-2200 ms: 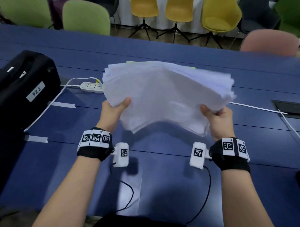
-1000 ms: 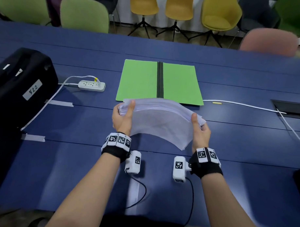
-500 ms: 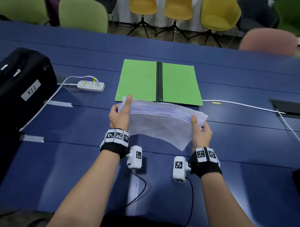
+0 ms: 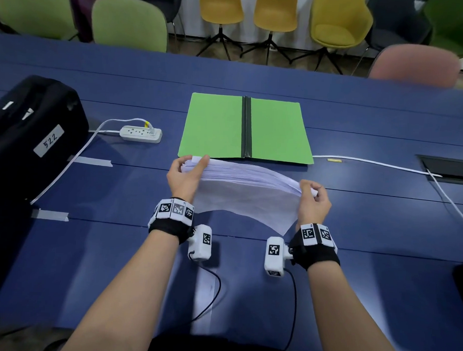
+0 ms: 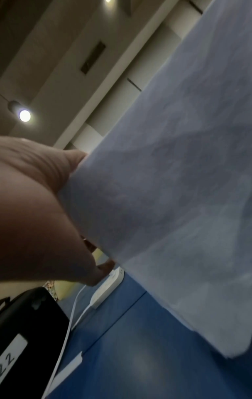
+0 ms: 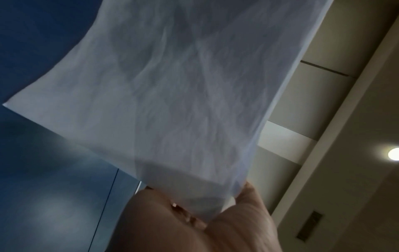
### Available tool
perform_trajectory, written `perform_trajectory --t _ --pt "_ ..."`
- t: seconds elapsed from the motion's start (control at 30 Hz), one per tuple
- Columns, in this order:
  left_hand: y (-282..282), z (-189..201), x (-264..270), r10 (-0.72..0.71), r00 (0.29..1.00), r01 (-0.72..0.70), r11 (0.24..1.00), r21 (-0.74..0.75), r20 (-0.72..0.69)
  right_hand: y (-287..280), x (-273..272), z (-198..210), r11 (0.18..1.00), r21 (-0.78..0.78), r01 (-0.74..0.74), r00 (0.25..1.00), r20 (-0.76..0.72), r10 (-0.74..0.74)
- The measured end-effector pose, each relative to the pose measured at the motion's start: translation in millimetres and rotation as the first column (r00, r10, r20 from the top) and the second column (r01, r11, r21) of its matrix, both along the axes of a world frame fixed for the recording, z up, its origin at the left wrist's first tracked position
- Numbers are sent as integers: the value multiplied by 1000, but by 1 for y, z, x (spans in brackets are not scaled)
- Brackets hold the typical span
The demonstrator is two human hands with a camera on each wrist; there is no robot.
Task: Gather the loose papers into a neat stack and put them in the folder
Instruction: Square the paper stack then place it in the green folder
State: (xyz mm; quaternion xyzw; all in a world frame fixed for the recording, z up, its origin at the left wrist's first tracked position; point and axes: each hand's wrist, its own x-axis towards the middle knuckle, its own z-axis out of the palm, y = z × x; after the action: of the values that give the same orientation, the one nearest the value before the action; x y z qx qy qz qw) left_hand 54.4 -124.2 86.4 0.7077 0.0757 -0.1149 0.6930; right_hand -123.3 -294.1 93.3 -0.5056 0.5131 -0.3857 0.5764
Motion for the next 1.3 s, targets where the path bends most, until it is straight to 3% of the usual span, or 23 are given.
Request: perform_trajectory --t 0.23,0.37,0.47,0.53,0.6,0.67,0.73,0.77,0.83,0.9,1.03,1.13,1.3 --pt "-4 -1 1 -18 998 17 1000 -7 -61 1 -2 -10 998 12 -60 998 7 60" --pt "-4 -1 5 -27 997 28 1000 3 -75 2 -6 -6 975 -31 -221 971 86 223" --pt "0 -5 6 -61 992 63 998 14 -108 -1 -15 -13 918 -81 -387 922 -54 384" --pt "6 -7 6 -207 973 208 978 3 -102 -3 -23 -17 906 -61 -420 906 -93 414" --pt "15 -11 9 -443 894 442 896 -32 -65 -4 -26 -16 923 -10 -386 920 -80 384" --pt "24 -11 9 -650 758 651 759 4 -58 -3 -27 -16 932 25 -360 929 -76 361" --pt "27 -9 6 -742 667 744 661 96 -68 -3 -24 -18 942 73 -328 944 -6 329" --pt "25 -10 4 -724 687 723 674 155 -54 -2 -23 -18 945 87 -316 949 23 315" --pt "21 -5 1 -593 805 575 789 216 26 1 -21 -14 938 73 -339 940 71 334" --pt "20 3 1 -484 871 461 866 193 90 3 -19 -5 931 14 -365 927 99 362" --pt "27 14 3 -481 871 482 876 15 105 1 -22 1 921 -64 -384 910 143 390" --pt "35 8 -9 -452 887 453 891 5 92 4 -26 -2 902 -59 -427 896 109 431" --pt "36 -10 -19 -279 960 277 959 -68 -21 5 -16 -4 962 -38 -272 960 55 274"
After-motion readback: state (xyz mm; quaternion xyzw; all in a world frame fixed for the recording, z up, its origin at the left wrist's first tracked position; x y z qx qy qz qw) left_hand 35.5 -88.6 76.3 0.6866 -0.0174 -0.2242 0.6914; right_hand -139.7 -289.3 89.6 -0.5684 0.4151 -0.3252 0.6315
